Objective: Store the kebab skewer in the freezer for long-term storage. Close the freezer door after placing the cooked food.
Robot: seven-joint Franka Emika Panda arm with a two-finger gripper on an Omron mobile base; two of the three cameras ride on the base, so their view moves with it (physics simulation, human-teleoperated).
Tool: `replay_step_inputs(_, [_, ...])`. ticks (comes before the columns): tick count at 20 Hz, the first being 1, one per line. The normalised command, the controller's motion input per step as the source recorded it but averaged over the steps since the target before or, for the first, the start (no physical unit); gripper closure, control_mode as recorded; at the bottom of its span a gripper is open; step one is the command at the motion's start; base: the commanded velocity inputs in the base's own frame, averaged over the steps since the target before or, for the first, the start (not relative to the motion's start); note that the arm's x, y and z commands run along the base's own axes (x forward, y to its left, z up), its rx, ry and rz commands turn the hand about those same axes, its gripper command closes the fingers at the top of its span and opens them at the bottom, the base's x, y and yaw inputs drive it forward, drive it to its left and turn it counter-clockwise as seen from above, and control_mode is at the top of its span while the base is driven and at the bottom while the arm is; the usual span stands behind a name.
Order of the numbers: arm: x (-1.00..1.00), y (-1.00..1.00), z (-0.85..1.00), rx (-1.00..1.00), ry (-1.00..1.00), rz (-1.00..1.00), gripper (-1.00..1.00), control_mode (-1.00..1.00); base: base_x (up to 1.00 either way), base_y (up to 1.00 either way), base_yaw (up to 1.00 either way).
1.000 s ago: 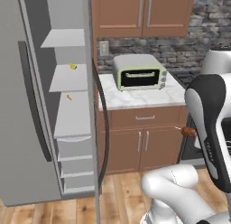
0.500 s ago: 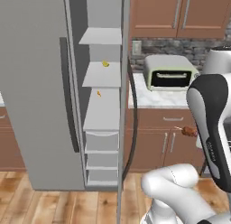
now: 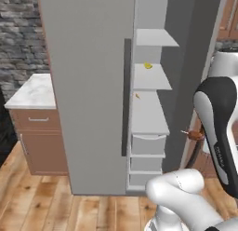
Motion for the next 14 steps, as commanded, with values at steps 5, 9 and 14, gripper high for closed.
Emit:
replay_step_inputs(5, [0.0, 0.0, 0.0, 0.0, 0.0, 0.0, 1.0, 1.0, 0.0, 0.84, -0.07])
replay_step_inputs(9, [0.0, 0.0, 0.0, 0.0, 0.0, 0.0, 1.0, 1.0, 0.07, 0.4, -0.33])
replay_step_inputs(14, [0.0, 0.0, 0.0, 0.0, 0.0, 0.0, 1.0, 1.0, 0.42, 0.06, -0.48])
